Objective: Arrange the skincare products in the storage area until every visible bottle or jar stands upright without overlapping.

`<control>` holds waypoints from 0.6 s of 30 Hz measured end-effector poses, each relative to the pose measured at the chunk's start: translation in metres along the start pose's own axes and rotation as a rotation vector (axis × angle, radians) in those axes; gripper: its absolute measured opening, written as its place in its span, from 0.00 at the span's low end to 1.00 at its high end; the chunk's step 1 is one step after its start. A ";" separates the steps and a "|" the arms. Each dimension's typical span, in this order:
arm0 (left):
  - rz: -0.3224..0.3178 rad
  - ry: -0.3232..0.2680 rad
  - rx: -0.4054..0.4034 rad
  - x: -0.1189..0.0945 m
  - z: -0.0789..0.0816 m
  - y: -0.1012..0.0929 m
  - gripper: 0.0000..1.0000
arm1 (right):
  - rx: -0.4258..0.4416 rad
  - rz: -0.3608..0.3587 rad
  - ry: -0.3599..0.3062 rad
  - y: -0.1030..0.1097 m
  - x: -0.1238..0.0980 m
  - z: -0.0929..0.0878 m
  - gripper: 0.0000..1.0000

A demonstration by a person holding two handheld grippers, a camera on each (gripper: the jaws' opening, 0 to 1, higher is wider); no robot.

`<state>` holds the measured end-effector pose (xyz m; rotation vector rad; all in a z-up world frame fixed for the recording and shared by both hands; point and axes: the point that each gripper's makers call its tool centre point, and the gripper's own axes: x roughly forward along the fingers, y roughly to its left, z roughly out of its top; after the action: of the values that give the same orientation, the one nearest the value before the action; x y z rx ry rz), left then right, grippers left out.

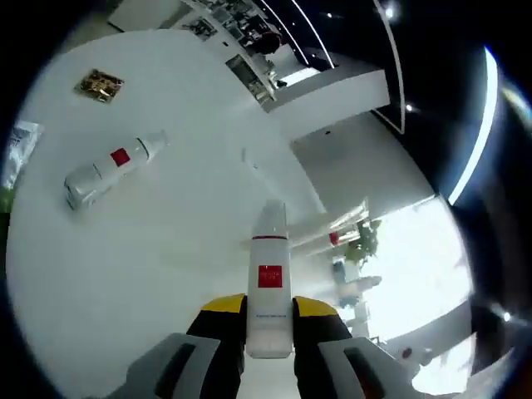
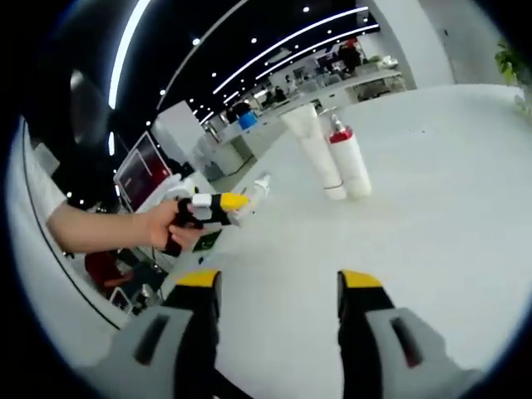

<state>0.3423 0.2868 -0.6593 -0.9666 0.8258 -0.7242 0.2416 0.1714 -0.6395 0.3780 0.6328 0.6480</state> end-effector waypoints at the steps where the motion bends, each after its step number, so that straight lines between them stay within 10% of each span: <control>1: -0.028 0.014 0.001 -0.002 -0.008 -0.008 0.21 | -0.008 0.035 -0.006 0.008 0.003 0.003 0.58; 10: -0.356 0.099 0.006 -0.032 -0.074 -0.086 0.21 | 0.083 0.333 -0.123 0.071 0.014 0.049 0.59; 18: -0.387 0.069 0.078 -0.039 -0.081 -0.107 0.21 | 0.189 0.361 -0.163 0.084 0.014 0.078 0.47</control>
<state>0.2369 0.2443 -0.5779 -1.0479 0.6703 -1.1200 0.2636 0.2329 -0.5443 0.7245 0.4737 0.8938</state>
